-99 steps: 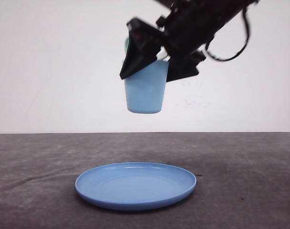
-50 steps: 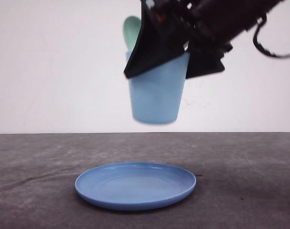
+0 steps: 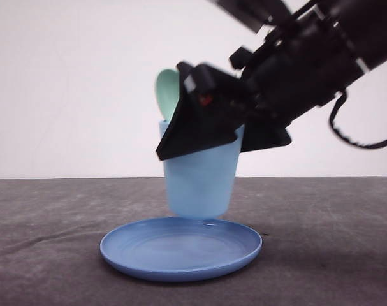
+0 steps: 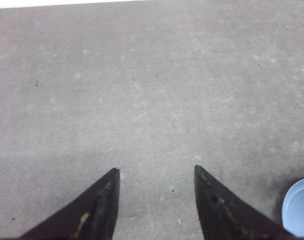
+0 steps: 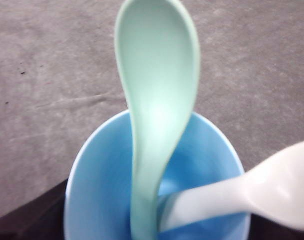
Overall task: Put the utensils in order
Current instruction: 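Lift the cup and move it over the blue plate, then set the cup down on the plate and open the right gripper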
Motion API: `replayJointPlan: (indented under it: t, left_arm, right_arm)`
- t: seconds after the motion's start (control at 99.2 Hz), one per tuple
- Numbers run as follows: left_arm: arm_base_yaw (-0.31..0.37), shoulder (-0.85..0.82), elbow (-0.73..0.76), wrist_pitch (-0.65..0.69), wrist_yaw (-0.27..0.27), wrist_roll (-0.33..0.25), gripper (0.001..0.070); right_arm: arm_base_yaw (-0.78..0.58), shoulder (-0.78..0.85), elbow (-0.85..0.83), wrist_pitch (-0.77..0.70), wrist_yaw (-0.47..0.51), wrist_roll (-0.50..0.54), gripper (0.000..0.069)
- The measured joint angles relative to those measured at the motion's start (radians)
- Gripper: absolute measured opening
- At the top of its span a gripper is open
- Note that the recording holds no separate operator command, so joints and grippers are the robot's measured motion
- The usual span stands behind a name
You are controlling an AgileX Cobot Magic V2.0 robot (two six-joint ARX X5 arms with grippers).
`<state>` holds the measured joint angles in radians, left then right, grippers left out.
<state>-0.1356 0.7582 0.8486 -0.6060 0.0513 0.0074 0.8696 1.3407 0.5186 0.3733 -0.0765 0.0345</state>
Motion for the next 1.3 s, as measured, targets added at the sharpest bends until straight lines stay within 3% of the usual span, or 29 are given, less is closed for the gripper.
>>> replayJointPlan:
  t: [0.182, 0.504, 0.696, 0.817, 0.978, 1.301]
  left_arm:
    - [0.000, 0.000, 0.000, 0.000, 0.000, 0.000, 0.0280]
    - [0.000, 0.000, 0.000, 0.000, 0.000, 0.000, 0.0280]
    - [0.000, 0.000, 0.000, 0.000, 0.000, 0.000, 0.0280]
    - [0.000, 0.000, 0.000, 0.000, 0.000, 0.000, 0.0280]
    - [0.000, 0.000, 0.000, 0.000, 0.000, 0.000, 0.0280]
    - [0.000, 0.000, 0.000, 0.000, 0.000, 0.000, 0.0280]
  right_arm:
    - [0.000, 0.079, 0.000, 0.090, 0.000, 0.000, 0.0485]
    - [0.000, 0.154, 0.000, 0.122, -0.002, 0.002, 0.0489]
    - [0.000, 0.159, 0.000, 0.147, -0.006, 0.008, 0.0607]
    - [0.000, 0.159, 0.000, 0.145, -0.006, 0.008, 0.0636]
    - [-0.007, 0.140, 0.000, 0.059, -0.007, 0.008, 0.0680]
    - [-0.044, -0.058, 0.000, -0.212, -0.007, 0.008, 0.0679]
